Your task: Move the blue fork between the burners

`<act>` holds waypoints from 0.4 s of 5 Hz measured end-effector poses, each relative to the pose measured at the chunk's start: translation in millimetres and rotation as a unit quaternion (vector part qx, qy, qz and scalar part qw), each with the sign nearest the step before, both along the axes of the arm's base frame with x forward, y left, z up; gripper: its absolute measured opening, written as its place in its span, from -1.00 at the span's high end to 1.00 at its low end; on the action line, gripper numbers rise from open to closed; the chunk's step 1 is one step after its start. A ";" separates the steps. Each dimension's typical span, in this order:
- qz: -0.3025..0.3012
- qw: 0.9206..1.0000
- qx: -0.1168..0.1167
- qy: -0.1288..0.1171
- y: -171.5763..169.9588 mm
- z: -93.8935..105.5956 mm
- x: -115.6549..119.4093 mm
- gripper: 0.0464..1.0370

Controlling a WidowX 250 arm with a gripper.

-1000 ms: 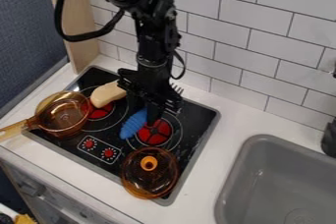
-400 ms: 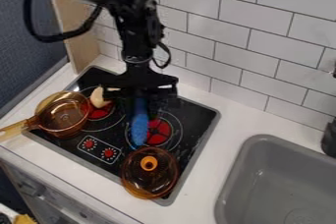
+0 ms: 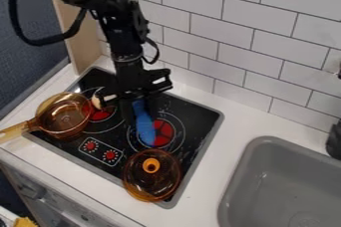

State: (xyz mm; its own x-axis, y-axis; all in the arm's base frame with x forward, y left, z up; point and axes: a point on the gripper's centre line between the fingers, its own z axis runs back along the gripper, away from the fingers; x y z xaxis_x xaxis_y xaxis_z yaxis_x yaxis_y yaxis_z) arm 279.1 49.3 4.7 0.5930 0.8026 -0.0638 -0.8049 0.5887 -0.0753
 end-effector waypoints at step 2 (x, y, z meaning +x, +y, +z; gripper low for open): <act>0.047 0.997 -0.057 0.037 -10.9 -20.5 8.6 0.26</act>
